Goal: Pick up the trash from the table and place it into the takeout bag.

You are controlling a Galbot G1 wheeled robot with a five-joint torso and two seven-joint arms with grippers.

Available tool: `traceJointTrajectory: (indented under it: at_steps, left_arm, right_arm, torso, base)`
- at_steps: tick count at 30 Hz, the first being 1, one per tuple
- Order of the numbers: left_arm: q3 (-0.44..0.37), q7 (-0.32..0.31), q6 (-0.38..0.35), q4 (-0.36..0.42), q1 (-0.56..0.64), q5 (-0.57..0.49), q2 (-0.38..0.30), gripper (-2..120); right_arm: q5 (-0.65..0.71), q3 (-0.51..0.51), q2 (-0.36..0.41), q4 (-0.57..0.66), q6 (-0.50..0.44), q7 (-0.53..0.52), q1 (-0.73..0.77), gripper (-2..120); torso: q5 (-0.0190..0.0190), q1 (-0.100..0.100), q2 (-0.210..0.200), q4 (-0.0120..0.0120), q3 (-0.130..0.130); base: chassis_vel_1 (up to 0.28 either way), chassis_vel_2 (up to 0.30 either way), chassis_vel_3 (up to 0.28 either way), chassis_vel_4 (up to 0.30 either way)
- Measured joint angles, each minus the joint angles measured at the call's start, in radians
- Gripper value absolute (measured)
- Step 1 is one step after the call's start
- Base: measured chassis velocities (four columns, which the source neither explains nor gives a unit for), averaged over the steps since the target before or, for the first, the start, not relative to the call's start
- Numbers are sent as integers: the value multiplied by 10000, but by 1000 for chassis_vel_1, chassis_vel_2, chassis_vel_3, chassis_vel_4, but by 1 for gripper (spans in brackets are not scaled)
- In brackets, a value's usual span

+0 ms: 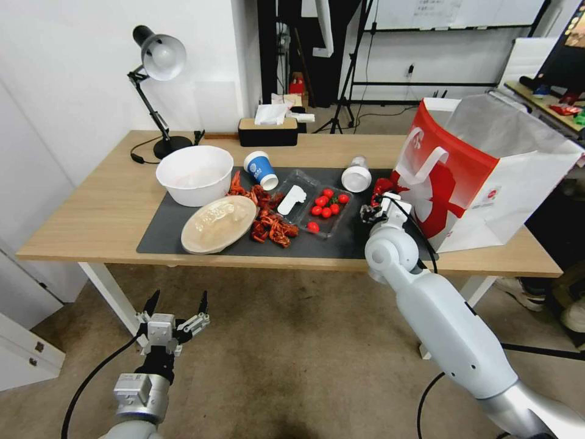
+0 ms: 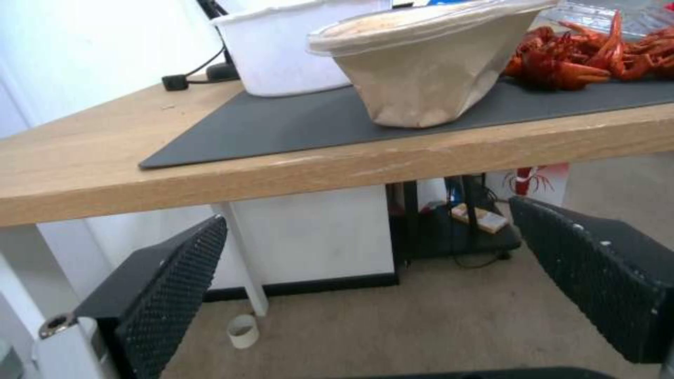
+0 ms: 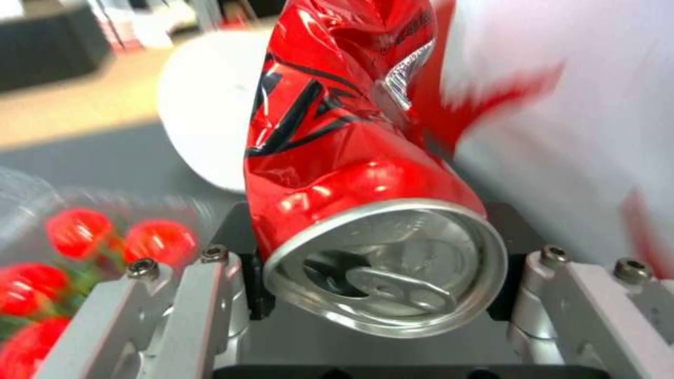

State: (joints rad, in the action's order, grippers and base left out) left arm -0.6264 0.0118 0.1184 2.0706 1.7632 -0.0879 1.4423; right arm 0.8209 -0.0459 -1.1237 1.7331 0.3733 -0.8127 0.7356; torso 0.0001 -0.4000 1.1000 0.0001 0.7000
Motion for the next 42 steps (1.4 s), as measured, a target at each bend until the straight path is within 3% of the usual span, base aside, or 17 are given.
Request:
traceJointTrajectory:
  at_steps: [4,16,21,24,31,39,42]
  left_arm:
    - [-25,-3,47,18,28,16,16,100]
    - [-121,-4,155,116,267,30,119,100]
    - [-123,-3,264,137,350,79,227,100]
    - [-113,-3,287,141,366,99,239,100]
    - [-50,-3,317,138,387,198,264,100]
    - [-2,-7,317,122,395,243,331,100]
    - [-29,-112,317,117,395,237,332,100]
  right_arm:
    - [-982,-235,717,1149,-134,822,695,50]
    - [-1340,-1056,2073,3816,-242,2028,2765,50]
    - [-2027,-1669,2404,4249,-1344,3513,2826,50]
    - [-2006,-2109,2484,4384,-1810,3838,2446,50]
    - [-743,-3294,3106,3975,-1776,3104,1399,50]
    - [162,-3529,3398,2974,-1044,1742,872,50]
    - [225,-3445,3356,2695,-895,1515,732,61]
  torso:
    - [0,0,0,-1,0]
    - [0,2,1,-2,0]
    - [0,2,0,-1,1]
    - [-2,2,0,1,0]
    - [-3,1,-1,-1,0]
    - [4,0,-2,-1,1]
    - [2,-1,-2,-2,1]
  base:
    - [0,0,0,0]
    - [0,0,0,0]
    - [0,0,0,0]
    - [0,0,0,0]
    - [0,0,0,0]
    - [0,0,0,0]
    - [0,0,0,0]
